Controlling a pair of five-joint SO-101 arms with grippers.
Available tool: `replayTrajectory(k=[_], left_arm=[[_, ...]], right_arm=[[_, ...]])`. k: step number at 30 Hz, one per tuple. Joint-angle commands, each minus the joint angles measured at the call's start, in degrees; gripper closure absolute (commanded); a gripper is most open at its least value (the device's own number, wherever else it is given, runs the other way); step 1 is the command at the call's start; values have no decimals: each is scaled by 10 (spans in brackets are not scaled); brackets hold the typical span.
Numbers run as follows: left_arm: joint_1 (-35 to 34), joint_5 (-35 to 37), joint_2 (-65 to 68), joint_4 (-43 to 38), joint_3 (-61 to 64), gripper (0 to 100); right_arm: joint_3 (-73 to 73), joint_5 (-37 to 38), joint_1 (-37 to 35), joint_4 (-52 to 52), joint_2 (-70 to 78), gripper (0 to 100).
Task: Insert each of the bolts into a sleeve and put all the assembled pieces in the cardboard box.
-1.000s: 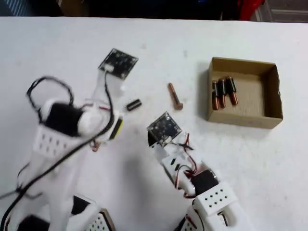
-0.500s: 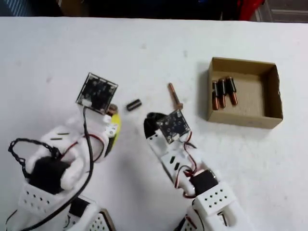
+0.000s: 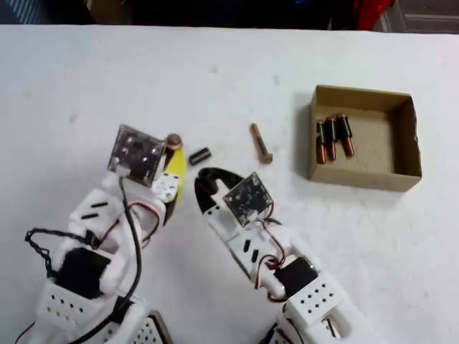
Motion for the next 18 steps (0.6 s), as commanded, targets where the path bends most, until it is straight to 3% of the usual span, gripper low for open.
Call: replayTrajectory(k=[1, 5, 12, 18], left_arm=[[-5, -1, -42, -52, 8, 979], [-5, 7, -63, -100, 33, 978], [-4, 84, -68, -192, 48, 977], [1, 94, -68, -251, 48, 977]], right_arm=[[4, -5, -5, -53, -12, 981], [12, -5, -5, -87, -12, 981], [18, -6, 1, -110, -12, 981], [21, -80, 33, -112, -12, 981]])
